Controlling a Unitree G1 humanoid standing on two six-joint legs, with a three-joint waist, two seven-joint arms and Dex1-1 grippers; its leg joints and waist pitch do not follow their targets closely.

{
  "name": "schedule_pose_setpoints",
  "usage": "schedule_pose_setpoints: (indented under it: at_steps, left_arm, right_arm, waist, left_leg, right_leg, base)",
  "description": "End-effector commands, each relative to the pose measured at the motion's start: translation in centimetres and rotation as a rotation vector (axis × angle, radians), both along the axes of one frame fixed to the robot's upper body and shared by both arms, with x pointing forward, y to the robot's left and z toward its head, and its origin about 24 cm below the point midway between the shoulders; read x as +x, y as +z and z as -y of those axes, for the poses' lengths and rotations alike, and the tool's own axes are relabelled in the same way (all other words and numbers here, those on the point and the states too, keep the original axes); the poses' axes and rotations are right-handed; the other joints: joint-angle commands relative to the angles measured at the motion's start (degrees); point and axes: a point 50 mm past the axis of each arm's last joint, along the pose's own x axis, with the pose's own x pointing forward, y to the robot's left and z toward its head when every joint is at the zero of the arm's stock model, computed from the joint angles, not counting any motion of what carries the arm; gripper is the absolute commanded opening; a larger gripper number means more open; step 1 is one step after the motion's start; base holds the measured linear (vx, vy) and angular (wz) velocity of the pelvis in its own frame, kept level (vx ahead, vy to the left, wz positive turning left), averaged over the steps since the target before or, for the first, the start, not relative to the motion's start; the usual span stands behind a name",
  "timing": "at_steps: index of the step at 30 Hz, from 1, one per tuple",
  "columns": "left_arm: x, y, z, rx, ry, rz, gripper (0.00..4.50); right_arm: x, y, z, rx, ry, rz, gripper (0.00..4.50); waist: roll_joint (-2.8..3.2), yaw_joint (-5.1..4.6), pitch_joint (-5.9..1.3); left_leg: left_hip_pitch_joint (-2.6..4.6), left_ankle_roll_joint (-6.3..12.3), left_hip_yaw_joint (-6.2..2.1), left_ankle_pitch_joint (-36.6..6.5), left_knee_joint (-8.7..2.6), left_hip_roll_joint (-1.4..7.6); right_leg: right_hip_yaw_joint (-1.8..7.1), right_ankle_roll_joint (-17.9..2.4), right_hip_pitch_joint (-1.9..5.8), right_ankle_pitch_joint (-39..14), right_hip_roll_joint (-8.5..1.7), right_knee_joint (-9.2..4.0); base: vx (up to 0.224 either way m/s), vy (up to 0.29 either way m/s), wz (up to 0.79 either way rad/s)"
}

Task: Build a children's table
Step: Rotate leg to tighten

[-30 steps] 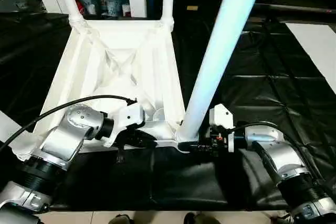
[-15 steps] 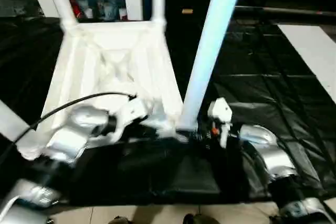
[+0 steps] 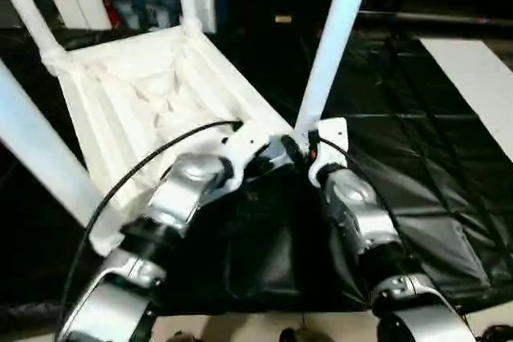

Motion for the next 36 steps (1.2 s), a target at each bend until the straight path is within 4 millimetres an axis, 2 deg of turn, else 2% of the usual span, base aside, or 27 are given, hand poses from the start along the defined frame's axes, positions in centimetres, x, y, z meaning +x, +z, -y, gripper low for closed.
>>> schedule_pose_setpoints:
  at_steps: [1,3,6,7,8,10,12,13,14,16,17,18,19,20,22,23,25,27,28,32,35,36]
  left_arm:
    - [-0.6,-3.1,0.1,0.089,0.072,-0.087,0.0]
    - [-0.8,-3.2,0.0,0.096,0.042,-0.092,0.0]
    - [-1.3,-3.4,-0.3,0.102,-0.021,-0.13,0.0]
    - [-2.0,-3.5,-0.8,0.102,-0.081,-0.172,0.0]
    - [-2.2,-3.5,-0.9,0.102,-0.095,-0.181,0.0]
    - [-2.8,-3.5,-1.5,0.104,-0.146,-0.212,0.0]
    - [-2.8,-3.5,-1.5,0.104,-0.146,-0.212,0.0]
    - [-3.0,-3.5,-1.8,0.107,-0.163,-0.222,0.0]
    - [-3.2,-3.4,-2.5,0.111,-0.206,-0.221,0.0]
    - [-3.7,-3.1,-3.6,0.109,-0.263,-0.232,0.0]
    - [-3.7,-3.1,-3.6,0.109,-0.263,-0.232,0.0]
    - [-4.2,-2.7,-4.2,0.096,-0.332,-0.232,0.0]
    - [-4.5,-2.4,-4.5,0.083,-0.379,-0.239,0.0]
    - [-4.5,-2.4,-4.5,0.083,-0.379,-0.239,0.0]
    - [-5.5,-1.6,-5.3,0.048,-0.495,-0.247,0.0]
    - [-5.8,-1.4,-5.7,0.05,-0.52,-0.253,0.0]
    - [-6.1,-1.2,-6.1,0.054,-0.541,-0.26,0.0]
    - [-6.5,-1.1,-6.6,0.06,-0.563,-0.281,0.0]
    - [-6.6,-1.1,-6.7,0.06,-0.566,-0.286,0.0]
    - [-7.2,-1.2,-7.5,0.065,-0.581,-0.317,0.0]
    - [-7.2,-1.3,-7.5,0.068,-0.579,-0.316,0.0]
    - [-7.2,-1.3,-7.6,0.068,-0.581,-0.315,0.0]
  right_arm:
    - [-1.8,-1.5,-4.9,0.016,0.194,-0.075,2.72]
    - [-2.0,-1.1,-5.0,0.052,0.258,-0.042,3.28]
    - [-2.0,-0.6,-4.1,0.059,0.288,0.001,3.5]
    - [-1.9,-0.3,-3.0,0.052,0.3,0.019,3.73]
    - [-1.8,-0.2,-2.7,0.05,0.302,0.023,3.81]
    - [-1.8,0.0,-1.6,0.038,0.348,0.031,3.88]
    - [-1.8,0.0,-1.6,0.038,0.348,0.031,4.05]
    - [-1.9,0.1,-1.2,0.03,0.378,0.031,4.05]
    - [-2.4,0.4,-0.4,-0.009,0.474,0.047,4.05]
    - [-3.3,0.7,0.8,-0.076,0.627,0.069,4.05]
    - [-3.3,0.7,0.8,-0.076,0.627,0.069,4.05]
    - [-3.7,0.9,1.6,-0.095,0.7,0.072,4.05]
    - [-4.0,1.0,2.1,-0.1,0.739,0.07,4.05]
    - [-4.0,1.0,2.1,-0.1,0.739,0.07,4.05]
    - [-4.3,1.3,3.0,-0.108,0.797,0.069,4.05]
    - [-4.3,1.4,3.3,-0.113,0.816,0.07,4.05]
    - [-4.4,1.5,3.6,-0.119,0.834,0.07,4.05]
    - [-4.6,1.7,3.8,-0.124,0.865,0.069,4.05]
    - [-4.6,1.7,3.8,-0.126,0.874,0.068,4.05]
    - [-5.4,1.4,3.8,-0.152,0.97,0.034,4.05]
    - [-5.5,1.2,3.8,-0.16,0.99,0.024,4.05]
    - [-5.6,1.1,3.8,-0.162,0.995,0.019,3.9]
  waist:
    - [0.06,0.02,-2.19]
    - [-0.06,0.06,-2.09]
    - [-0.06,0.23,-2.21]
    - [-0.12,0.1,-2.17]
    - [-0.05,-0.05,-2.37]
    - [0.21,-0.49,-2.4]
    - [0.07,-0.66,-2.5]
    - [0.17,-0.65,-2.59]
    - [0.39,-0.66,-2.56]
    - [0.2,-0.48,-2.63]
    - [0.21,-0.47,-2.6]
    - [0.3,-0.46,-2.43]
    - [0.28,-0.43,-2.36]
    - [0.3,-0.56,-2.26]
    - [0.47,-0.44,-2.05]
    - [0.49,-0.43,-2.09]
    - [0.76,0.15,-2.27]
    - [0.86,0.45,-2.33]
    - [0.67,0.46,-2.36]
    - [0.56,0.49,-2.4]
    - [0.43,0.53,-2.26]
    - [0.48,0.54,-2.22]
  left_leg:
    - [-0.37,0.78,0.19,-14.7,-3.92,0.29]
    - [-0.34,0.88,0.13,-15.77,-4.05,0.36]
    - [-0.46,1.22,0.05,-15.48,-4.1,0.48]
    - [-0.74,1.35,-0.01,-14.25,-4.23,0.5]
    - [-0.83,1.52,-0.05,-13.39,-4.11,0.52]
    - [-0.86,1.92,0.09,-11.44,-3.92,0.55]
    - [-0.89,2.46,0.18,-9.97,-3.75,0.46]
    - [-0.8,3.11,0.37,-7.95,-3.58,0.42]
    - [-0.79,3.33,0.39,-7.43,-3.55,0.42]
    - [-0.77,5.08,0.47,-5.95,-3.34,0.49]
    - [-0.81,5.46,0.51,-5.72,-3.35,0.55]
    - [-0.59,5.89,0.57,-6.43,-3.4,0.62]
    - [-0.57,5.92,0.47,-7.73,-3.55,0.76]
    - [-0.6,5.94,0.57,-8.28,-3.6,0.87]
    - [-0.35,5.1,0.47,-10.37,-3.83,1.05]
    - [-0.28,5.02,0.55,-10.13,-3.84,1.13]
    - [0.26,5.49,0.78,-7.24,-3.68,1.27]
    - [0.16,5.76,0.86,-4.99,-3.54,1.12]
    - [-0.03,5.91,0.81,-3.85,-3.46,0.98]
    - [-0.07,6.67,0.9,-2.96,-3.25,0.9]
    - [-0.03,6.52,0.94,-3.73,-3.28,0.89]
    - [0.01,6.25,0.92,-4.2,-3.33,0.94]
  right_leg:
    - [1.82,-8.43,1.94,-15.73,-2.74,-5.2]
    - [1.86,-7.62,1.8,-18.23,-2.81,-5.45]
    - [1.94,-7.25,1.92,-17.86,-2.91,-5.41]
    - [1.86,-7.81,2.05,-15.96,-2.87,-5.22]
    - [1.86,-8.58,2.34,-14.17,-2.92,-4.95]
    - [1.85,-10.06,2.32,-9.95,-2.8,-4.71]
    - [1.78,-10.99,2.61,-6.87,-2.63,-4.47]
    - [1.81,-12.59,2.8,-2.86,-2.65,-4.19]
    - [1.82,-13.06,2.85,-1.68,-2.65,-4.09]
    - [1.67,-14.15,3.31,2.48,-2.45,-3.76]
    - [1.69,-14.39,3.31,3.15,-2.53,-3.72]
    - [1.65,-14.9,3.03,2.42,-2.59,-3.9]
    - [1.62,-14.97,3.11,0.1,-2.71,-4.02]
    - [1.67,-15.04,2.9,-0.98,-2.74,-4.06]
    - [1.73,-14.7,2.6,-6.08,-2.99,-4.43]
    - [1.79,-14.66,2.56,-6.13,-2.97,-4.44]
    - [1.76,-15.71,2.43,-1.04,-2.63,-3.83]
    - [1.71,-16.33,2.54,2.77,-2.59,-3.42]
    - [1.66,-16.49,2.81,4.7,-2.57,-3.2]
    - [1.7,-16.68,3.02,6.87,-2.66,-2.98]
    - [1.72,-16.74,3.0,4.96,-2.76,-3.14]
    - [1.74,-16.62,2.97,3.78,-2.79,-3.23]
  base:
    - [0.0,0.0,0.0]
    - [0.0,0.0,0.0]
    - [0.0,0.0,0.0]
    - [0.0,0.0,0.0]
    - [0.0,0.0,0.0]
    - [0.0,0.0,0.0]
    - [0.0,0.0,0.0]
    - [0.0,0.0,0.0]
    - [0.0,0.0,0.0]
    - [0.0,0.0,0.0]
    - [0.0,0.0,0.0]
    - [0.0,0.0,0.0]
    - [0.0,0.0,0.0]
    - [0.0,0.0,0.0]
    - [0.0,0.0,0.0]
    - [0.0,0.0,0.0]
    - [0.0,0.0,0.0]
    - [0.0,0.0,0.0]
    - [0.0,0.0,0.0]
    - [0.0,0.0,0.0]
    - [0.0,0.0,0.0]
    - [0.0,0.0,0.0]
